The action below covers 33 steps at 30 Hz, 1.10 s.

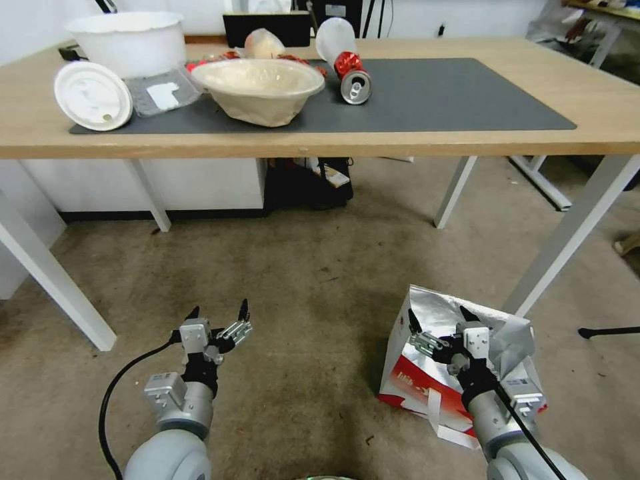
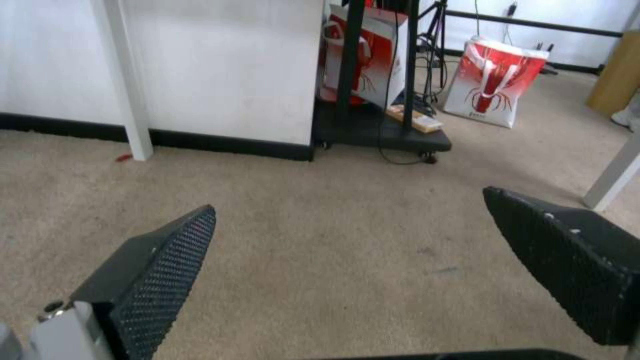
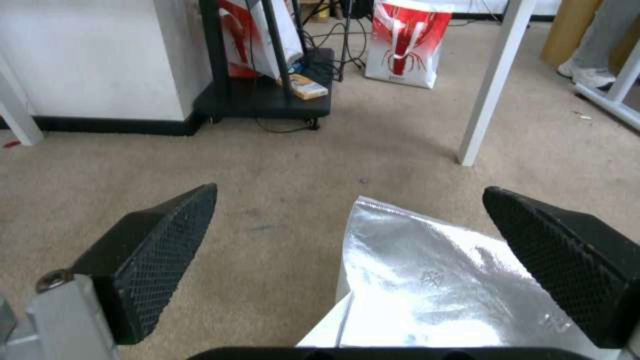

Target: Pick up the food delivery bag from the floor and place it on the table.

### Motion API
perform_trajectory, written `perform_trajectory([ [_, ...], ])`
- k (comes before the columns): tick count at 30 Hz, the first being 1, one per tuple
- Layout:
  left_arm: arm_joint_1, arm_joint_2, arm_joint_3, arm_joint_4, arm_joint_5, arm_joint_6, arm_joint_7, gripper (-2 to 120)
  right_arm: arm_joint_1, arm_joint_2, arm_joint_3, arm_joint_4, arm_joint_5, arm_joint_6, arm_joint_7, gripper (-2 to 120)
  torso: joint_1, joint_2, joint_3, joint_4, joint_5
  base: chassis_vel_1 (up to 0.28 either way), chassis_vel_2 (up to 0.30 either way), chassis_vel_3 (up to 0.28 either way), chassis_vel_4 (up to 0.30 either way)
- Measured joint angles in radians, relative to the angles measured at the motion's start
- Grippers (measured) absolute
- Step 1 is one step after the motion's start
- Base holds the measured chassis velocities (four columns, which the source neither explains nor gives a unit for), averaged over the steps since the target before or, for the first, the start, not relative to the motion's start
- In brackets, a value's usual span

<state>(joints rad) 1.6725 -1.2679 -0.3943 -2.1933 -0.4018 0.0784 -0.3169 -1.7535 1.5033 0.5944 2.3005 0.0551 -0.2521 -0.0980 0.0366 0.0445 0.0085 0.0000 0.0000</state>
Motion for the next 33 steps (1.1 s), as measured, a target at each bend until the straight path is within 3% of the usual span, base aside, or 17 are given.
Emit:
perform_trajectory([
  [5,0.001,0.0,0.002,0.001,0.0,0.0,0.0,100,-0.001,0.001,0.0,0.002,0.0,0.0,0.0,100,-0.003,-0.019,-0.008,0.0,0.0,0.0,0.0,0.0,0.0],
  [16,0.0,-0.001,0.001,0.018,0.006,-0.031,0.012,100,-0.004,0.001,-0.002,-0.002,0.0,0.005,-0.003,100,-0.004,-0.021,-0.008,-0.0001,0.0,0.0,0.0,0.0,0.0],
  [21,-0.004,0.001,0.002,0.029,0.017,-0.06,0.021,100,0.039,-0.055,0.036,-0.04,0.004,0.071,-0.068,100,-0.004,-0.019,-0.008,-0.0002,0.0002,0.0,0.0,0.0,0.0],
  [24,-0.003,0.008,0.0,0.021,0.018,-0.045,0.018,100,0.107,-0.172,0.08,-0.112,0.058,0.119,-0.158,100,-0.003,-0.018,-0.008,0.0,0.0004,0.0,0.0,0.0,0.0],
  [25,-0.003,0.008,0.0,0.021,0.018,-0.045,0.018,100,0.107,-0.172,0.08,-0.112,0.058,0.119,-0.158,100,-0.003,-0.018,-0.008,0.0,0.0004,0.0,0.0,0.0,0.0],
  [29,-0.003,0.01,-0.002,0.01,0.025,-0.027,0.011,100,0.22,-0.37,0.114,-0.285,0.206,0.29,-0.325,100,-0.003,-0.016,-0.008,0.0,0.0006,0.0,0.0,0.0,0.0],
  [30,-0.003,0.01,-0.002,0.01,0.025,-0.027,0.011,100,0.22,-0.37,0.114,-0.285,0.206,0.29,-0.325,100,-0.003,-0.016,-0.008,0.0,0.0006,0.0,0.0,0.0,0.0],
  [33,-0.004,0.008,-0.005,0.009,0.024,-0.027,0.008,100,0.32,-0.488,0.118,-0.409,0.287,0.342,-0.45,100,-0.003,-0.015,-0.008,0.0001,0.0004,0.0,0.0,0.0,0.0],
])
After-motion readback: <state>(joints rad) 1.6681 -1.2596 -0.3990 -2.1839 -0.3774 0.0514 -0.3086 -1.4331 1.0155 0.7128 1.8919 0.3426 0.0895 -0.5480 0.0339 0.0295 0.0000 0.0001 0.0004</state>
